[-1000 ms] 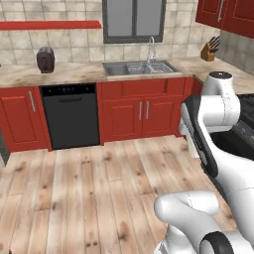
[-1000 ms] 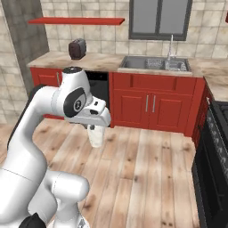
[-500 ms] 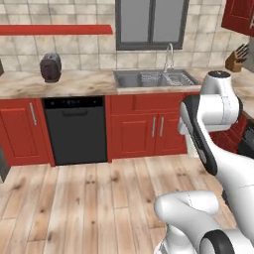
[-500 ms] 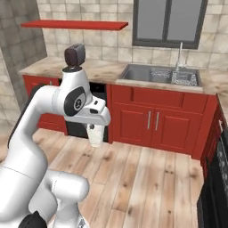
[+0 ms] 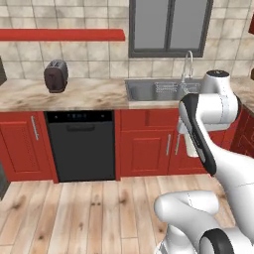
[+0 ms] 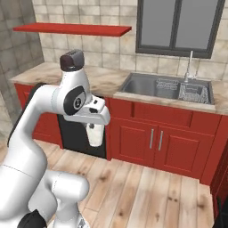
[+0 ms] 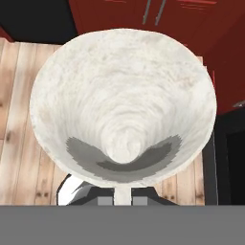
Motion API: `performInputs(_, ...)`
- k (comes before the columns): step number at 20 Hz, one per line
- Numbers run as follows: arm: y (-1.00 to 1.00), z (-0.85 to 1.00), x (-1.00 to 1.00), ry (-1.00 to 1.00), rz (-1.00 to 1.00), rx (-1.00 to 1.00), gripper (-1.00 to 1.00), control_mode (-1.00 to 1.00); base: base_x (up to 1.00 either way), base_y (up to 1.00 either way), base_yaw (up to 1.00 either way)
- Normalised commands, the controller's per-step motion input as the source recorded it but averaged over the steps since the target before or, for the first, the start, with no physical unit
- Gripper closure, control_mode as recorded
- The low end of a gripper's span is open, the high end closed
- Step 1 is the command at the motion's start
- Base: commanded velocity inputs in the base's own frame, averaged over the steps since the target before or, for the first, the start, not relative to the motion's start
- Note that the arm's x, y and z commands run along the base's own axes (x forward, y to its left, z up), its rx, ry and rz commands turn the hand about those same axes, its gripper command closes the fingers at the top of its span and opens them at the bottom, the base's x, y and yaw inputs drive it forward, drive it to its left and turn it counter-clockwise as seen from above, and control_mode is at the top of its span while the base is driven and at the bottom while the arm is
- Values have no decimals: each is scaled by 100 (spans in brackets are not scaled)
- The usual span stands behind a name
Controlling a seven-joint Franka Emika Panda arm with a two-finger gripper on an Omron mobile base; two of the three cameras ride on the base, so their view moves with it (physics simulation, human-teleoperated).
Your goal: Pick the jug and glass cup and place them in the sink. Then turn on the water.
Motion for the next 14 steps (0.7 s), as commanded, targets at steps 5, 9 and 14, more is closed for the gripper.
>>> performInputs(5,0,0,0,0,0,0,100,100,68,-37,6)
performInputs(9,0,0,0,0,0,0,100,100,55,-60,0)
performInputs(14,0,0,0,0,0,0,100,100,52,-57,0)
